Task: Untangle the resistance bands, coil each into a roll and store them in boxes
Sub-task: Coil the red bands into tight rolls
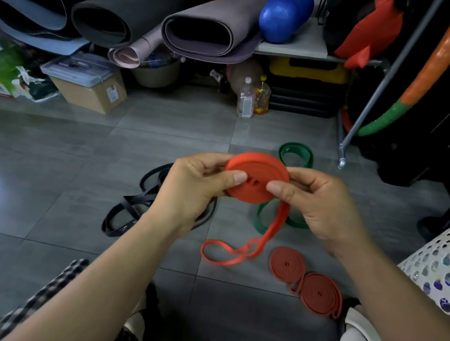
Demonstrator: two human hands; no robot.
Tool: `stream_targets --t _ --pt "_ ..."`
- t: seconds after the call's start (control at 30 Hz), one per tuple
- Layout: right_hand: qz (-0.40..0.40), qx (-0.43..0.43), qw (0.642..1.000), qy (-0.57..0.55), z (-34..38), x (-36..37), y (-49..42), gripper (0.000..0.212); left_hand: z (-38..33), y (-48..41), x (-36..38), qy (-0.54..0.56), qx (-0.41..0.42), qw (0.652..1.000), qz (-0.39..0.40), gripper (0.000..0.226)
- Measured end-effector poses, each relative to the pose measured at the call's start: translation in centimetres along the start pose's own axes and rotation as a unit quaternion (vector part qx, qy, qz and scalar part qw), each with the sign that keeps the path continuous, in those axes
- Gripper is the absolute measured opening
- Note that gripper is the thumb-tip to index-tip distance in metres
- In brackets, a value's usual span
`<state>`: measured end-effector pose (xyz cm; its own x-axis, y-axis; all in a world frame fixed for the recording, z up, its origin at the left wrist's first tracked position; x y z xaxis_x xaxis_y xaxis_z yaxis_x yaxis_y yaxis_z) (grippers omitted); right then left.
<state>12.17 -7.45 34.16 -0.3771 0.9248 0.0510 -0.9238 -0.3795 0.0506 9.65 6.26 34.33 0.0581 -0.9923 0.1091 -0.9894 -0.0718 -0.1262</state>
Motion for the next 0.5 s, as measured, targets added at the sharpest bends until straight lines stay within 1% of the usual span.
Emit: stream_targets --t 0.1,0.13,0.17,0.2,0.23,0.27,0.3,0.33,0.37,0.4,0.43,0.5 --pt "-0.027 -0.007 0.998 -0.051 -0.2 0.2 0.2 0.016 1.3 0.5 0.4 0.095 -0.03 0.995 -0.033 0.022" --pt "-0.031 -0.013 0.999 -0.041 -0.2 0.2 0.2 0.015 1.7 0.7 0.7 0.112 -0.043 0.992 -0.03 0.025" --pt "-0.032 -0.017 0.999 -0.019 0.1 0.0 0.2 0.015 1.8 0.7 0.9 0.105 -0.052 0.993 -0.019 0.027" --pt "-0.033 -0.021 0.999 0.019 0.3 -0.4 0.2 0.016 1.6 0.5 0.7 0.05 -0.042 0.998 -0.004 0.03" --pt "-0.033 -0.03 0.995 0.084 0.5 -0.7 0.2 0.015 1.0 0.2 0.4 -0.047 -0.01 0.999 0.019 0.036" --pt "-0.033 -0.049 0.983 0.172 0.8 -0.7 0.3 0.014 0.2 -0.1 0.3 -0.151 0.03 0.987 0.05 0.042" --pt "-0.029 -0.062 0.966 0.247 1.0 -0.4 0.4 0.012 -0.5 -0.2 0.6 -0.233 0.063 0.967 0.078 0.044" --pt "-0.021 -0.068 0.958 0.279 0.9 -0.1 0.5 0.009 -0.9 -0.1 0.9 -0.278 0.084 0.952 0.095 0.041" --pt "-0.011 -0.069 0.959 0.274 0.8 0.2 0.5 0.01 -1.2 0.0 1.2 -0.288 0.091 0.948 0.098 0.034" --pt "-0.001 -0.063 0.971 0.232 0.7 0.4 0.5 0.016 -1.4 0.0 1.1 -0.279 0.093 0.952 0.088 0.028" --pt "0.007 -0.046 0.985 0.167 0.5 0.3 0.4 0.019 -1.5 0.0 0.8 -0.244 0.084 0.964 0.067 0.026" --pt "-0.003 -0.021 0.998 0.056 0.2 -0.2 0.1 0.021 -1.0 -0.1 0.0 -0.115 0.043 0.992 0.017 0.023"
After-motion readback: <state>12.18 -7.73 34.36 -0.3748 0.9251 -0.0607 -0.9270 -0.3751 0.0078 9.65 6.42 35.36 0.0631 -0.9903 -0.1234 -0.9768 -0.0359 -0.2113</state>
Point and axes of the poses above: each hand's wrist, its own y-axis away from the middle knuckle, its own x-axis out of the palm, z = x × y, the point moved 9 cm from there along -y, towards the middle knuckle, and after that the axes turned 9 degrees about x, right-handed, at the moved point
